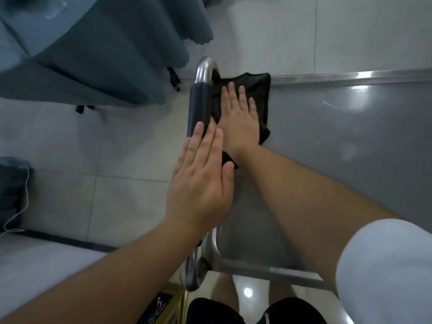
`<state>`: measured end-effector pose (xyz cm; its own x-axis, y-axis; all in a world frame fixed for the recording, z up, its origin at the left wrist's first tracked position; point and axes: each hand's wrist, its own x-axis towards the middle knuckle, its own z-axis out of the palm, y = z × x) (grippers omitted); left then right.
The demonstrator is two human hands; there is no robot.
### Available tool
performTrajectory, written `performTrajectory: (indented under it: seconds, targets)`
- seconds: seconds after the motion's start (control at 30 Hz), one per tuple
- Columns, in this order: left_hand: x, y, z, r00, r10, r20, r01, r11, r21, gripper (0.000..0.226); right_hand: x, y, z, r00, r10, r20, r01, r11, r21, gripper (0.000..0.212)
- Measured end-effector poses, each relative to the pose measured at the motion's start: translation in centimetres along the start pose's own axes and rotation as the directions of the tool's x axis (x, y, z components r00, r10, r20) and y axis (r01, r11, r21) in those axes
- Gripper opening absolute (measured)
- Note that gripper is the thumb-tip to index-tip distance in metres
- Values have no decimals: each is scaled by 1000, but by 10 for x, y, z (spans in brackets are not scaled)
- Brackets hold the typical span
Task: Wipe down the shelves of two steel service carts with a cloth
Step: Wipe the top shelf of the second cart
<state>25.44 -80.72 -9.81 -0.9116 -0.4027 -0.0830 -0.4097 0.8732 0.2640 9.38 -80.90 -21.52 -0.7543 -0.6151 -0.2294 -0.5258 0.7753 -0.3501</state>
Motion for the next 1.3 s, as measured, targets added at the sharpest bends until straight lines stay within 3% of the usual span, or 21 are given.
performTrajectory:
  seconds: [0.13,0.3,0.47,0.63,0.77,0.97,1.2,1.3]
  targets:
    - [0,5,-2,999,-40,-9,40,999,8,69,-49,-6,18,984,-163,76,167,985,-49,75]
    - [-4,4,0,1000,-26,-18,27,998,61,62,-138,4,43,953,-304,-19,304,953,3,92]
    - [-3,6,1,999,-35,-33,37,998,56,64,-244,4,73,943,-332,33,329,942,57,72]
    - [-4,6,-1,1000,-12,-20,13,998,61,63,-286,26,77,936,-320,148,316,947,51,76]
    - [-5,9,-5,999,32,-7,-31,995,90,63,-301,76,60,955,-285,79,287,958,-12,73]
    - [-11,15,-10,986,166,-17,-160,969,188,57,-320,160,32,995,-101,-2,100,992,-81,76]
    - [-9,16,-8,951,291,100,-308,909,280,45,-333,223,7,1000,12,14,-11,997,-81,75]
    - [-9,19,-5,913,364,186,-408,838,362,43,-338,245,1,1000,29,4,-29,997,-73,75]
